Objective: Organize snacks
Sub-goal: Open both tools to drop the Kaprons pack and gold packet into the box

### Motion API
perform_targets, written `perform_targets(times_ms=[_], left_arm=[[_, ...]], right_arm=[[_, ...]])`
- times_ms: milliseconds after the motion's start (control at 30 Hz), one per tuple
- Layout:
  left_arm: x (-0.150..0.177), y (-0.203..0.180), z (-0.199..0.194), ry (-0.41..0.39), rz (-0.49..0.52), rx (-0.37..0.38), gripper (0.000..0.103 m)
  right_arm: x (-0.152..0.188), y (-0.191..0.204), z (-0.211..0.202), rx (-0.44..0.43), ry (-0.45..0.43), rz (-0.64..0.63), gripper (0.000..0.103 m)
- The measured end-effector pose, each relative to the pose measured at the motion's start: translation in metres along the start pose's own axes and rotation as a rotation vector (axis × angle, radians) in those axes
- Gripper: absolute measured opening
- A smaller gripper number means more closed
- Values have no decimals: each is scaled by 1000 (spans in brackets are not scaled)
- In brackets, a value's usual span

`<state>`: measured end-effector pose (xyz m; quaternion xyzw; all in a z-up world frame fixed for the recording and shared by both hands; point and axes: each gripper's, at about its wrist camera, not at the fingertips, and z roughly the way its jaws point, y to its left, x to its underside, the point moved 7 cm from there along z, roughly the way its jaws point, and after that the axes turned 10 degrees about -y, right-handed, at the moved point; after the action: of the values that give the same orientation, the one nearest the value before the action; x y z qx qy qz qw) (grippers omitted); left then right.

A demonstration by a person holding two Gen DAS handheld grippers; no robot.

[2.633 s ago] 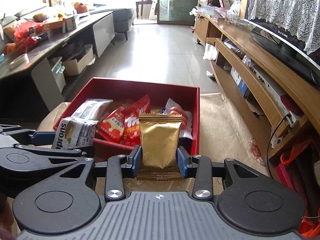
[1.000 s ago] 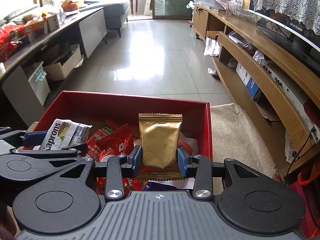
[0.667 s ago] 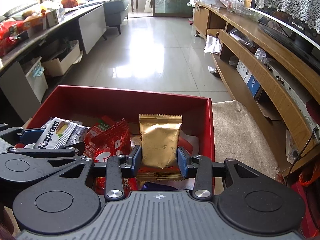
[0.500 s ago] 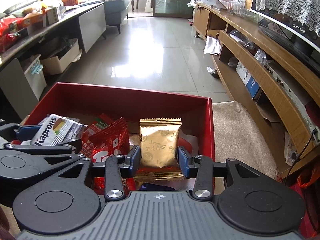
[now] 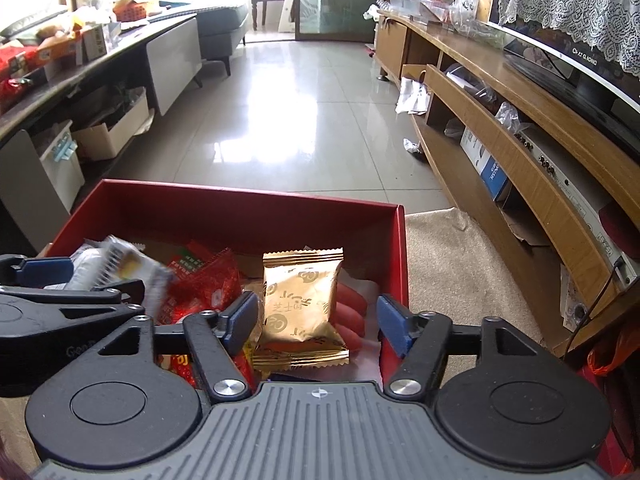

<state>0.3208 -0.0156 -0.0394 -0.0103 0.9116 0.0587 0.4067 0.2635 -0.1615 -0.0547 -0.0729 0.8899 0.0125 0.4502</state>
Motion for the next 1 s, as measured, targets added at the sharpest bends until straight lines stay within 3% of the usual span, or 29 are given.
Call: perform_targets(times_ms=[67,467,833,1000], left_arm=[[-2,3,-2,-6,-13,3,64],[-4,16,-22,-18,-42,13,65],[7,27,-65,-48,-39,24,70],[22,30,-83,-22,-89,74,71]], right_arm=[[0,-1,0,-2,-1,3,76],[-7,-3,-15,1,-31,23,81],[-9,-3,-56,51,-40,-11,85],[-1,1,-81,53,-45,-22,85]])
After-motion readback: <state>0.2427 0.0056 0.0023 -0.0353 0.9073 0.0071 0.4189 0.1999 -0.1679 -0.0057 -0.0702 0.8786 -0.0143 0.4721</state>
